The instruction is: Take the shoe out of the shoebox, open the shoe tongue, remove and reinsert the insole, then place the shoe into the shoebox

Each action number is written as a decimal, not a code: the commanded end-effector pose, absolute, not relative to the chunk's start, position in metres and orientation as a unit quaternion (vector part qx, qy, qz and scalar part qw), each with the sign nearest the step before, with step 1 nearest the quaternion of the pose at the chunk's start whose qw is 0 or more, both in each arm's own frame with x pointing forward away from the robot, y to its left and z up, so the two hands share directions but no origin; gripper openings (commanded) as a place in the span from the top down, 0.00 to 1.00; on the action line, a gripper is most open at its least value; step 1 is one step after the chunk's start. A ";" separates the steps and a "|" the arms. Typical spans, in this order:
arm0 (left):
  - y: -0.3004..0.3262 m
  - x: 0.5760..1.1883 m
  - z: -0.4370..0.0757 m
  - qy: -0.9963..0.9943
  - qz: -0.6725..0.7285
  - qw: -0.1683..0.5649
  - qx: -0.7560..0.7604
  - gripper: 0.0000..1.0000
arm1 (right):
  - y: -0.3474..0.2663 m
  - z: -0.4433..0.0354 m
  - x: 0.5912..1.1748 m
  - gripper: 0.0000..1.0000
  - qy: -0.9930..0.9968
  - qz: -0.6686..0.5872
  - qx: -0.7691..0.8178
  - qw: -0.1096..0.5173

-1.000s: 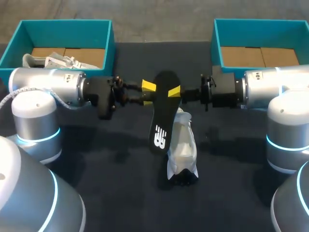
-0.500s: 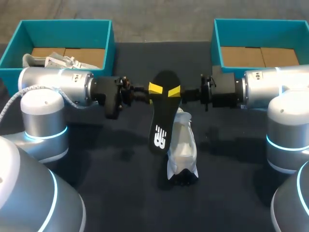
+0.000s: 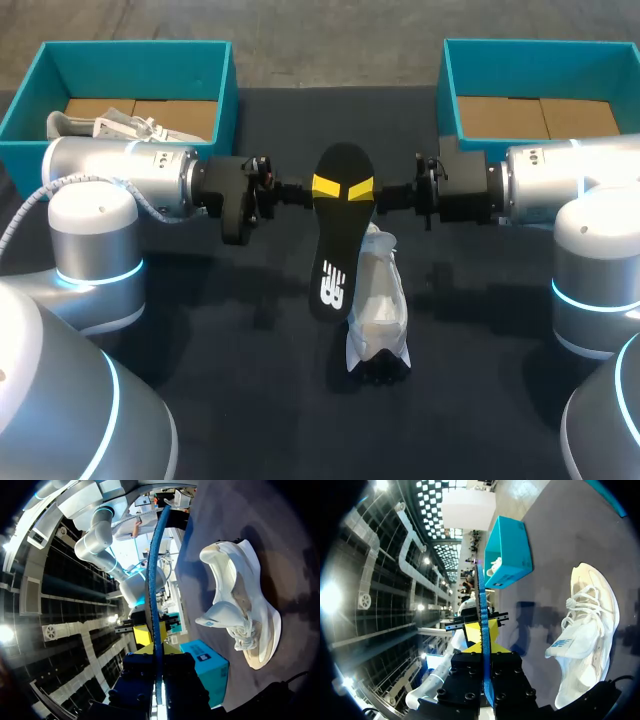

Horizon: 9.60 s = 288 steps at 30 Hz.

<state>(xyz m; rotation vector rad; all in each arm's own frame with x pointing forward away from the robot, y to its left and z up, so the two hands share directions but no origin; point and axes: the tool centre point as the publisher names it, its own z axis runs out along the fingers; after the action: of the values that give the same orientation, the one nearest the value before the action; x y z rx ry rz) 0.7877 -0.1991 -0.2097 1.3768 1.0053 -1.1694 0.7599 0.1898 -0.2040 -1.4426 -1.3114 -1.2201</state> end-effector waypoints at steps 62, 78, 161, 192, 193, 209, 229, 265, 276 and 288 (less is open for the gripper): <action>-0.179 0.618 -0.224 0.521 -0.586 0.379 0.491 1.00 | 0.074 -0.228 0.587 0.00 -0.468 -0.374 -0.727 0.337; -0.178 0.606 -0.236 0.571 -0.604 0.348 0.433 1.00 | 0.080 -0.247 0.564 0.00 -0.463 -0.360 -0.733 0.344; -0.221 0.629 -0.281 0.618 -0.710 0.191 0.278 1.00 | 0.119 -0.289 0.574 0.00 -0.442 -0.368 -0.718 0.392; -0.236 0.647 -0.301 0.629 -0.714 0.166 0.259 1.00 | 0.119 -0.289 0.574 0.00 -0.442 -0.368 -0.718 0.392; -0.237 0.647 -0.302 0.630 -0.714 0.165 0.258 1.00 | 0.119 -0.289 0.574 0.00 -0.442 -0.368 -0.718 0.392; -0.242 0.659 -0.320 0.647 -0.704 0.161 0.245 1.00 | 0.119 -0.289 0.574 0.00 -0.442 -0.368 -0.718 0.392; -0.242 0.673 -0.330 0.651 -0.699 0.173 0.242 1.00 | 0.119 -0.289 0.574 0.00 -0.442 -0.368 -0.718 0.392; -0.248 0.695 -0.343 0.653 -0.681 0.195 0.267 1.00 | 0.136 -0.310 0.596 0.00 -0.443 -0.352 -0.719 0.404; -0.250 0.696 -0.350 0.653 -0.662 0.216 0.299 1.00 | 0.136 -0.310 0.596 0.00 -0.443 -0.352 -0.719 0.404; -0.247 0.701 -0.355 0.668 -0.634 0.241 0.308 1.00 | 0.136 -0.310 0.596 0.00 -0.443 -0.352 -0.719 0.404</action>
<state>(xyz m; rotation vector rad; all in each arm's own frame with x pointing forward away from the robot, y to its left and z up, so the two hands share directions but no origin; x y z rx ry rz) 0.7017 -0.2441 -0.3526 0.8492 1.8196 -1.7459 0.5956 0.1340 -0.3112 -1.8086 -1.1147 -0.8939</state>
